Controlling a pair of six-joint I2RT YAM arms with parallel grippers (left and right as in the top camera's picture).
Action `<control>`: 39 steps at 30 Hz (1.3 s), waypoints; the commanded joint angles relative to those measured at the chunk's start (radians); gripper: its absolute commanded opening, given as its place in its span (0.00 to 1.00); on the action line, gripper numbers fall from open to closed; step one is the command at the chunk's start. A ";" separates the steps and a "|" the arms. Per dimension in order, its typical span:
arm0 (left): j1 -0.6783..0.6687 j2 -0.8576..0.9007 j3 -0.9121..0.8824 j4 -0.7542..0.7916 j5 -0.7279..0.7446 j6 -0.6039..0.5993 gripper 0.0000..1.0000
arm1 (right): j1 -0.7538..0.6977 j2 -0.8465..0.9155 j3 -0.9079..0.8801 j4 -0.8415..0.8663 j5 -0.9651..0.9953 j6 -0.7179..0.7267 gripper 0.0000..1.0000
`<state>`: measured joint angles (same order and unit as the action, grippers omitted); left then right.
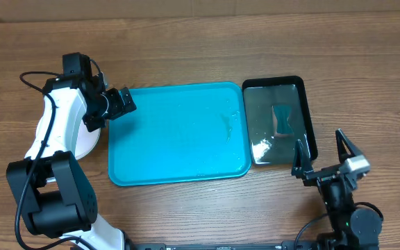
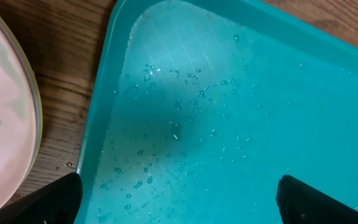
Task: Clean dirty plates on tray and stack at the side
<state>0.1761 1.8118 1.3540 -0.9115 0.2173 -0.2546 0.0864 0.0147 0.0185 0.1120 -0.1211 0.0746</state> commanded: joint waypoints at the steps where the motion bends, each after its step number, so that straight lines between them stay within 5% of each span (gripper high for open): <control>1: -0.005 -0.001 -0.001 0.001 0.011 0.008 1.00 | -0.003 -0.012 -0.011 -0.088 0.054 0.003 1.00; 4: -0.005 -0.001 -0.001 0.001 0.011 0.008 1.00 | -0.003 -0.012 -0.011 -0.198 0.061 0.004 1.00; 39: -0.005 -0.001 -0.001 0.001 0.011 0.008 1.00 | -0.003 -0.012 -0.011 -0.192 0.060 0.004 1.00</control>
<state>0.1761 1.8118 1.3540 -0.9119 0.2173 -0.2546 0.0864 0.0139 0.0185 -0.0856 -0.0708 0.0746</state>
